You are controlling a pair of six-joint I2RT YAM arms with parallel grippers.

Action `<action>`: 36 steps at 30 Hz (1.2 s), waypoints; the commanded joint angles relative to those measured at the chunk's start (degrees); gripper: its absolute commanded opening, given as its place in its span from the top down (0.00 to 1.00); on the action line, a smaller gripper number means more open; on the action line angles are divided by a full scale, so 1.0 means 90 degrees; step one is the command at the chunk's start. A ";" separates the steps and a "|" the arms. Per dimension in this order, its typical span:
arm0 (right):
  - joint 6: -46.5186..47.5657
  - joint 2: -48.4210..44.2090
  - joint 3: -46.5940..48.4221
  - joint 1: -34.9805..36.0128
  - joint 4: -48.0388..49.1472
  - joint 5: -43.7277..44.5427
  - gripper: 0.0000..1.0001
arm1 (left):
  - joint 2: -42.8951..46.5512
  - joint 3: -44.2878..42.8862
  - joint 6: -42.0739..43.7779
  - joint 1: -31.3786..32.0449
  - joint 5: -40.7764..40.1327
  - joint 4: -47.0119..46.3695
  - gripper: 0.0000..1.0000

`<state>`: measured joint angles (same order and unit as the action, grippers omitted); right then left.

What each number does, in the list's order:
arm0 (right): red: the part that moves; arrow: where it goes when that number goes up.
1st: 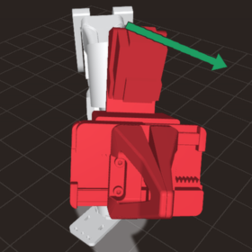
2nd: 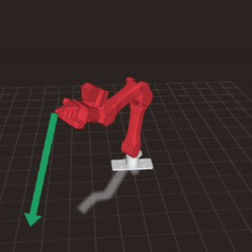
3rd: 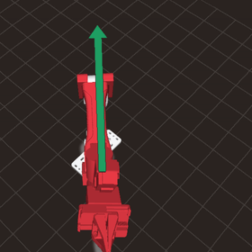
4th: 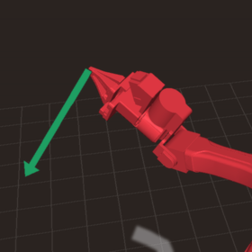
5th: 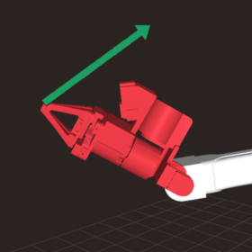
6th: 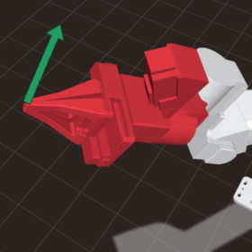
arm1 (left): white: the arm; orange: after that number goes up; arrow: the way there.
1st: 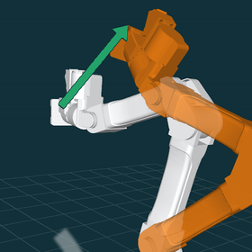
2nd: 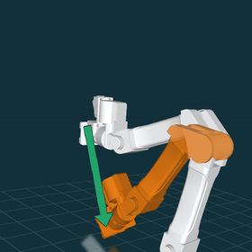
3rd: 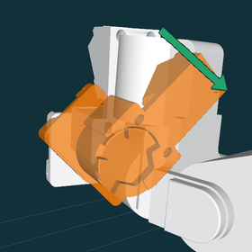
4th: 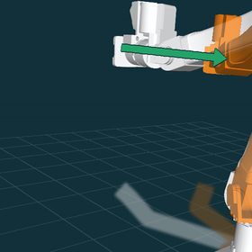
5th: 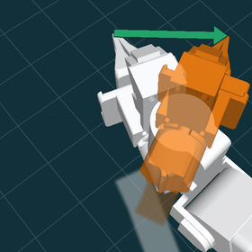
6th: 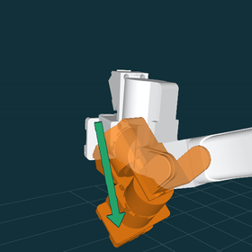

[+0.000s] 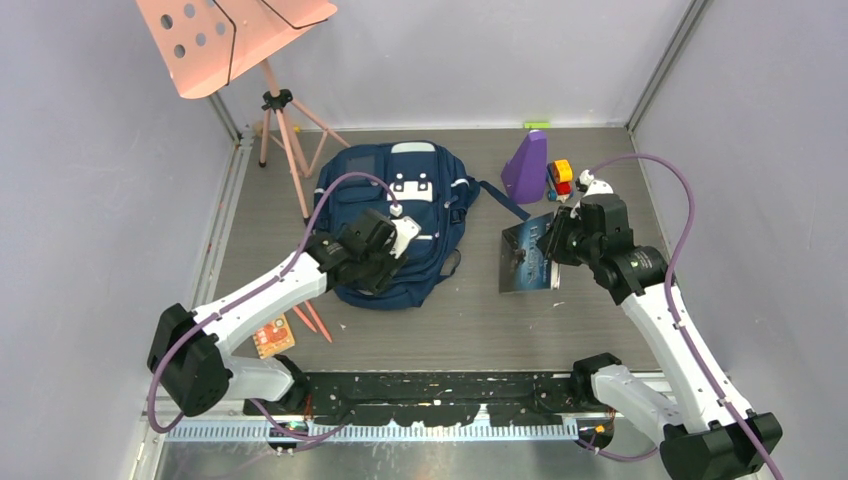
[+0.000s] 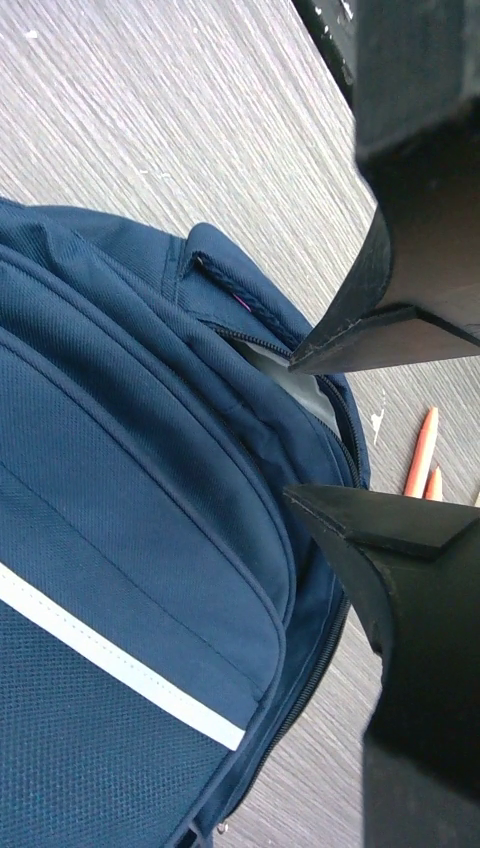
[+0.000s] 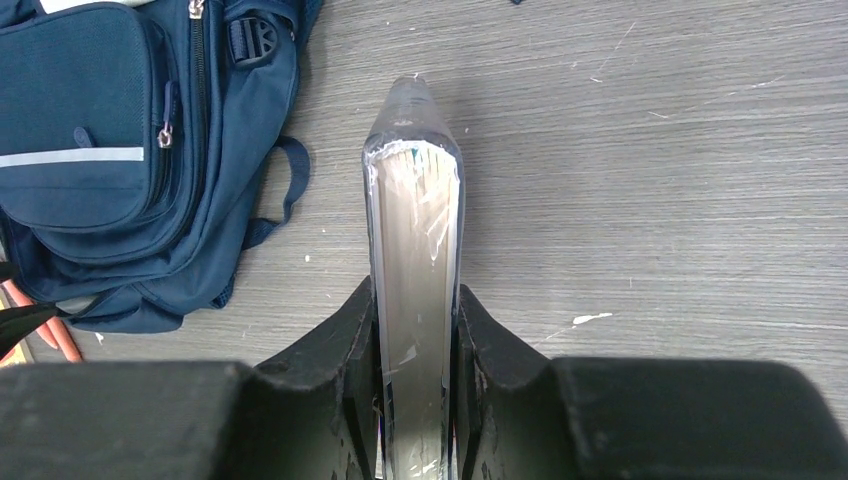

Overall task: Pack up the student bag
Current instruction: Pick up the book from the center of the board, then place the book in the student bag.

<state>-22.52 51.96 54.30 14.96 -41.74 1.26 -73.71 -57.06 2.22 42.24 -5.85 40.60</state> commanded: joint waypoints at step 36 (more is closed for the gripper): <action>-0.0642 -0.0998 -0.0077 -0.0110 0.0461 -0.0776 1.00 | -0.0844 -0.1768 -0.0031 0.0711 -0.1493 0.0056 1.00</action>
<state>-25.32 46.09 50.94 14.13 -41.41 -4.27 -86.32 -65.04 2.00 46.94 -13.80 44.51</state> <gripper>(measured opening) 0.302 0.023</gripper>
